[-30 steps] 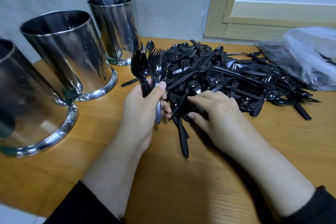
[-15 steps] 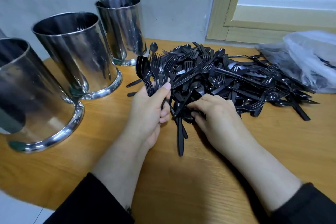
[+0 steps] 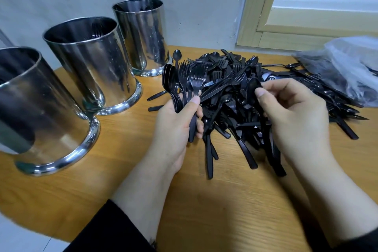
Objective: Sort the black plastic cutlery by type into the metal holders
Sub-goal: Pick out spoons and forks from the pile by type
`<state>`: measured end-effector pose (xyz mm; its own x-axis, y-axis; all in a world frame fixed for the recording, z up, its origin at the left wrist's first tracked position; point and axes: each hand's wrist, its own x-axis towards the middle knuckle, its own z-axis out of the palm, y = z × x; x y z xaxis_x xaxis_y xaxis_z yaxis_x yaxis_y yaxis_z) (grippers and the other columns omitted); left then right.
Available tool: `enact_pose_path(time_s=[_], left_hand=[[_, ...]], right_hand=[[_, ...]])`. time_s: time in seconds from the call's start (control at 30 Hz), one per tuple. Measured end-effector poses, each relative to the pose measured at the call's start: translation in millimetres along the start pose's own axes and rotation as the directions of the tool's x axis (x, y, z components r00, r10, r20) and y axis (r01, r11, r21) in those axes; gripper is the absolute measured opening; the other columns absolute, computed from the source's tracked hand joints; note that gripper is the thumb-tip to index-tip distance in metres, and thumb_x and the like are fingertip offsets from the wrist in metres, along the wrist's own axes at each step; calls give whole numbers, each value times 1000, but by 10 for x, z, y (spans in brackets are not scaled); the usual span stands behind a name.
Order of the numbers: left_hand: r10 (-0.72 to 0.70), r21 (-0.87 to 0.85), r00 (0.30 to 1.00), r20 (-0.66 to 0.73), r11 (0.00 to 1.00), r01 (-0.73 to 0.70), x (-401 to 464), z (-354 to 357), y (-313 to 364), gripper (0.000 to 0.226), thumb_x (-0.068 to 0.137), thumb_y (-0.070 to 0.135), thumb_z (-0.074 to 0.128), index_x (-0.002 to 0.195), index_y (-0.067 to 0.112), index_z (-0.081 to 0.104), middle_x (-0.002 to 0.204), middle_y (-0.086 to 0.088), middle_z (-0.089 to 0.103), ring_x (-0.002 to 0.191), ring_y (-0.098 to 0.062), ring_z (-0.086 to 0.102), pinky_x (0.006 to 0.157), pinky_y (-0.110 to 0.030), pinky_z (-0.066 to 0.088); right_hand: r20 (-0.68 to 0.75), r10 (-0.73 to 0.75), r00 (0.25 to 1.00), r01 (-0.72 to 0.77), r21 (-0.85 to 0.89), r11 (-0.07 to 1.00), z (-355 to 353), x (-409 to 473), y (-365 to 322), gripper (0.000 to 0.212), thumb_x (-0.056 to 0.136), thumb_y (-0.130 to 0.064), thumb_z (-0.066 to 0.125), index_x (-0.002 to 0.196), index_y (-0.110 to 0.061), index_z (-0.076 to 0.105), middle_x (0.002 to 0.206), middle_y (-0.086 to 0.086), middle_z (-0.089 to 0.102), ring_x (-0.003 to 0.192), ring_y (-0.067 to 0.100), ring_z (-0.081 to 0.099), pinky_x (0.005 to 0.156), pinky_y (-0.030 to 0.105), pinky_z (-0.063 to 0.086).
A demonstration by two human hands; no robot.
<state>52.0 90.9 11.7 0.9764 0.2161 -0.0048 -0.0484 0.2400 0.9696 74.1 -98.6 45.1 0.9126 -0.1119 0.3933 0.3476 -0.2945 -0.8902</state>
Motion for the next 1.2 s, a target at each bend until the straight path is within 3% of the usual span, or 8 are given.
enact_pose_path(time_s=[0.2,0.3,0.4,0.6,0.7,0.8,0.97,1.2], left_hand=[[-16,-23,995,94,1000,19,-71,23,47,18,105,19,59,102,1,59,83,-11,58,63,-23,65,59,-35,56],[-64,-48,987,145,996,72,-140,-1,84,20,105,23,58,105,3,61,75,-5,63,59,-22,65,56,-35,57],[-103,-87,973,205,989,123,-187,-51,106,21,107,31,54,97,13,58,75,-3,58,49,-18,54,46,-30,45],[-161,-294,939,304,921,254,-208,-161,127,39,102,51,51,82,25,72,73,-2,52,41,-8,29,37,-20,19],[-195,-300,915,353,903,308,-222,-187,126,54,85,67,56,90,13,59,69,-2,51,38,-7,28,36,-17,20],[-168,-272,904,393,918,289,-237,-193,103,43,85,53,67,90,12,54,67,-2,50,39,-7,30,35,-18,20],[-149,-246,942,300,942,228,-219,-178,109,25,102,32,61,94,11,52,68,-8,56,38,-12,36,35,-19,23],[-142,-185,968,205,966,181,-210,-194,100,26,104,33,58,109,8,54,78,-12,66,41,-17,40,36,-21,25]], right_hand=[[111,168,979,-194,287,938,164,30,-337,7,92,-5,70,89,-9,64,59,1,64,60,19,70,60,28,59],[98,94,991,-108,150,983,348,64,-468,10,91,-15,72,84,-11,66,60,-1,63,57,13,65,56,24,52],[89,14,996,-13,-19,1000,543,61,-548,16,88,-23,74,75,-19,67,62,-10,62,56,1,52,58,15,40],[65,-112,992,124,-223,967,810,-17,-560,20,86,-29,75,74,-37,61,111,-11,56,113,12,55,99,31,41],[135,-69,989,97,-216,971,860,-22,-567,16,88,-29,74,77,-30,62,95,-12,65,86,9,62,80,31,49],[182,-40,982,85,-248,965,850,-15,-594,14,88,-31,73,78,-27,63,76,-9,64,65,5,60,61,23,42],[209,-69,975,123,-256,959,768,15,-631,13,87,-26,76,86,-28,63,79,-14,63,73,-2,54,66,16,38],[254,-33,967,116,-322,940,697,19,-643,23,94,-23,68,115,-30,65,98,-17,67,79,-3,59,66,3,39]])
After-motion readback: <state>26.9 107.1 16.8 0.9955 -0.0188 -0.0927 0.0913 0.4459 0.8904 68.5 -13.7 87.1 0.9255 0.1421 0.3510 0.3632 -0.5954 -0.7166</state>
